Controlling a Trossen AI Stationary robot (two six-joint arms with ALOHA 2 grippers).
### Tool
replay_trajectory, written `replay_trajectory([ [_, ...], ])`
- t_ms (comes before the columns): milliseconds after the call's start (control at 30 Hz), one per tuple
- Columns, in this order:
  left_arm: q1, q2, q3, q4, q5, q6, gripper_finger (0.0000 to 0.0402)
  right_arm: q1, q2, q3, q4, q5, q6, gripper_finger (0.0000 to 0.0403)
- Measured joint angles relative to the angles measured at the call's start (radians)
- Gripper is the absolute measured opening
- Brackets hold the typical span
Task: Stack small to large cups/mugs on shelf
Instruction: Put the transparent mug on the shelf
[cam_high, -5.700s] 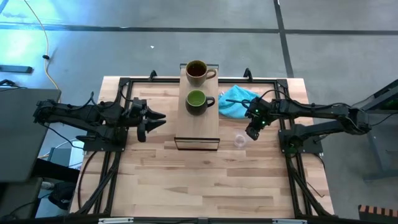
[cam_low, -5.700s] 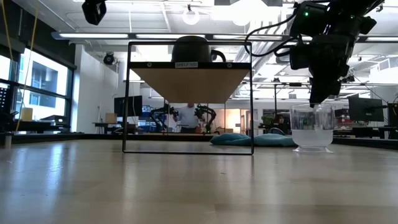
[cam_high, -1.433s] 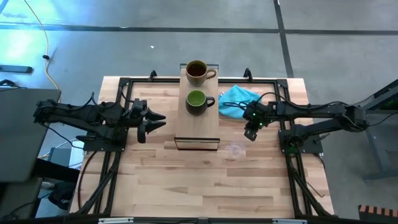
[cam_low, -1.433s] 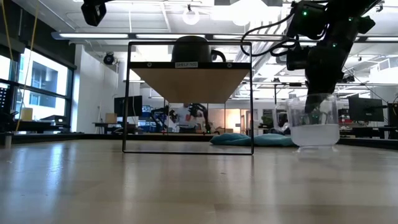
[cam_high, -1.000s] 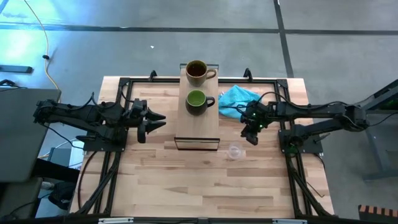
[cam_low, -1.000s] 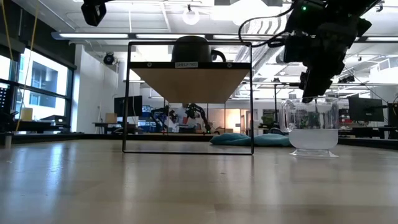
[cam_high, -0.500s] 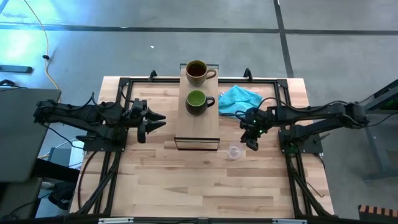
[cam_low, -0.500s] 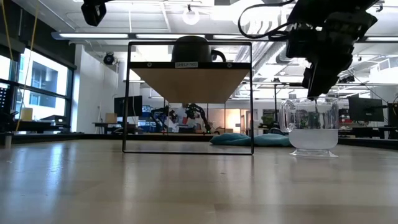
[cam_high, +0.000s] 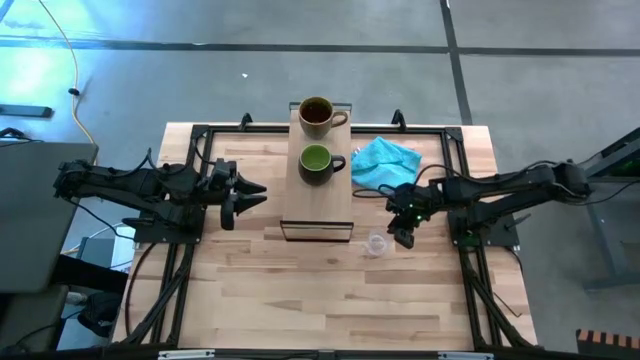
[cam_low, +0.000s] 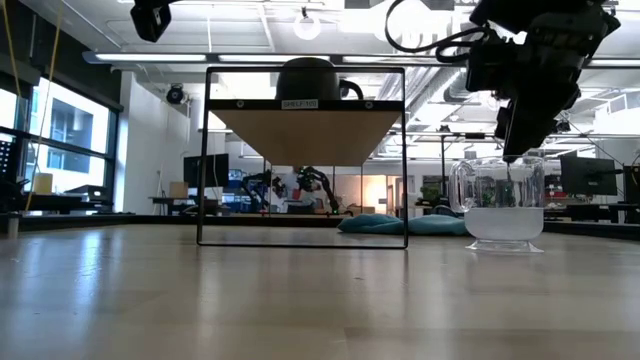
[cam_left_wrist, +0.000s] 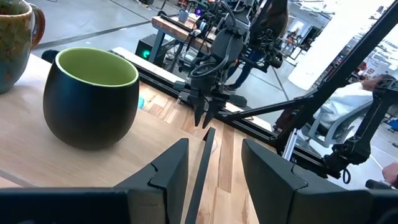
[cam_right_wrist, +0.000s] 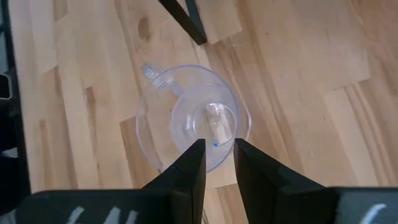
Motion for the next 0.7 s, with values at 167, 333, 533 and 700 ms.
replay_trajectory([
  [167, 0.000, 0.000, 0.000, 0.001, 0.011, -0.001, 0.0138, 0.025, 0.000, 0.000, -0.001, 0.039, 0.037, 0.0075],
  [333, 0.000, 0.000, 0.000, 0.000, 0.014, -0.004, 0.0138, 0.028, 0.002, 0.000, 0.001, 0.066, 0.069, 0.0075],
  [533, 0.000, 0.000, 0.000, 0.000, 0.014, -0.005, 0.0138, 0.028, 0.002, 0.000, 0.002, 0.072, 0.071, 0.0075],
  [700, 0.000, 0.000, 0.000, 0.000, 0.014, 0.000, 0.0138, 0.028, 0.030, -0.002, 0.006, 0.070, 0.071, 0.0075],
])
